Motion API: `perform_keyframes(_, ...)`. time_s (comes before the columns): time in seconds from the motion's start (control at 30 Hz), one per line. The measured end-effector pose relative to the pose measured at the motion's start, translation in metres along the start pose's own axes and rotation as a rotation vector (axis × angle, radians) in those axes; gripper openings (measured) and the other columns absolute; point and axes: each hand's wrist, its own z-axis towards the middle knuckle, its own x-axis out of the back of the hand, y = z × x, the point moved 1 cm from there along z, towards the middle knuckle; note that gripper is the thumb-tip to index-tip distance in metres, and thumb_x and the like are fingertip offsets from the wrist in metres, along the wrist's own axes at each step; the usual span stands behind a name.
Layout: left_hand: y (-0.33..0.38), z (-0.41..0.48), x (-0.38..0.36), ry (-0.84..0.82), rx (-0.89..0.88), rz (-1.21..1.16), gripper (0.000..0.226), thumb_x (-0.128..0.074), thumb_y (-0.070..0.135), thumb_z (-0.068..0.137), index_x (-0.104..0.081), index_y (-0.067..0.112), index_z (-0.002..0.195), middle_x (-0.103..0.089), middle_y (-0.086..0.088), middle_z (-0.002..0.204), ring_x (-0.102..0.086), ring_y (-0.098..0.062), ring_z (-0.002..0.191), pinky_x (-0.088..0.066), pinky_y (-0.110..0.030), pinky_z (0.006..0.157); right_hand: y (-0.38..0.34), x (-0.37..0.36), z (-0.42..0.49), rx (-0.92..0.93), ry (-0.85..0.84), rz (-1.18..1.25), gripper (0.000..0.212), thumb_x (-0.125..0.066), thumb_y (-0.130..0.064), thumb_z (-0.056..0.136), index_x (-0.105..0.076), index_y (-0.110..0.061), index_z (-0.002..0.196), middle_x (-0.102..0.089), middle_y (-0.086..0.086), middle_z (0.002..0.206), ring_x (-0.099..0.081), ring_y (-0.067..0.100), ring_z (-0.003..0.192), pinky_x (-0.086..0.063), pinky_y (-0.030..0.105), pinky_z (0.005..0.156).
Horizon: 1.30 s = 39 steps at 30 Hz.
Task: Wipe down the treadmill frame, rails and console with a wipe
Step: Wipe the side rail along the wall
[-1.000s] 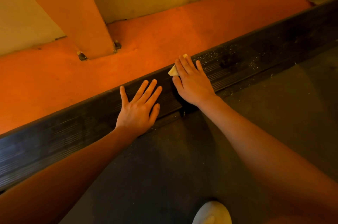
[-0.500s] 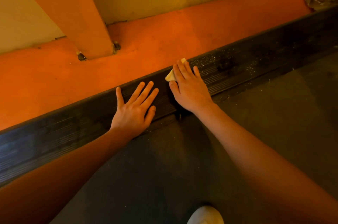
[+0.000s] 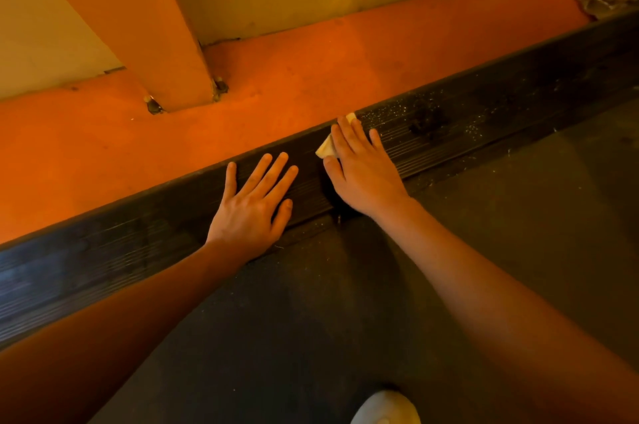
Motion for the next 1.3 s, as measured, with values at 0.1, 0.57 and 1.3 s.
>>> perform_keyframes(0.1,0.001,0.000,0.000,0.000,0.013,-0.012,0.058,-0.029,0.045,0.106,-0.024,0.029,0.161,-0.012,0.004,0.169,-0.006,-0.018,0.156,-0.006,-0.064,0.122,-0.002,-0.014,-0.060,0.002,-0.009,0.029,0.064,-0.019,-0.047,0.110,0.001,-0.019,0.164,0.012,0.000,0.171,0.017,0.015,0.156,0.012,0.037,0.124)
perform_keyframes(0.57,0.000,-0.001,-0.001,0.034,-0.011,-0.016,0.055,-0.033,0.043,0.105,-0.033,0.028,0.158,-0.021,0.001,0.168,-0.014,-0.023,0.155,-0.011,-0.068,0.120,0.001,-0.016,-0.064,-0.010,0.016,0.016,0.063,-0.022,-0.045,0.110,-0.003,-0.018,0.164,0.009,0.001,0.171,0.015,0.016,0.156,0.012,0.037,0.125)
perform_keyframes(1.3,-0.002,-0.004,-0.003,0.081,-0.035,-0.014,0.051,-0.035,0.041,0.105,-0.039,0.028,0.155,-0.026,-0.001,0.166,-0.019,-0.025,0.154,-0.015,-0.069,0.119,0.008,0.000,0.004,-0.028,0.048,-0.036,0.062,-0.019,-0.043,0.111,-0.009,-0.012,0.164,0.000,0.005,0.172,0.008,0.020,0.158,0.010,0.039,0.124)
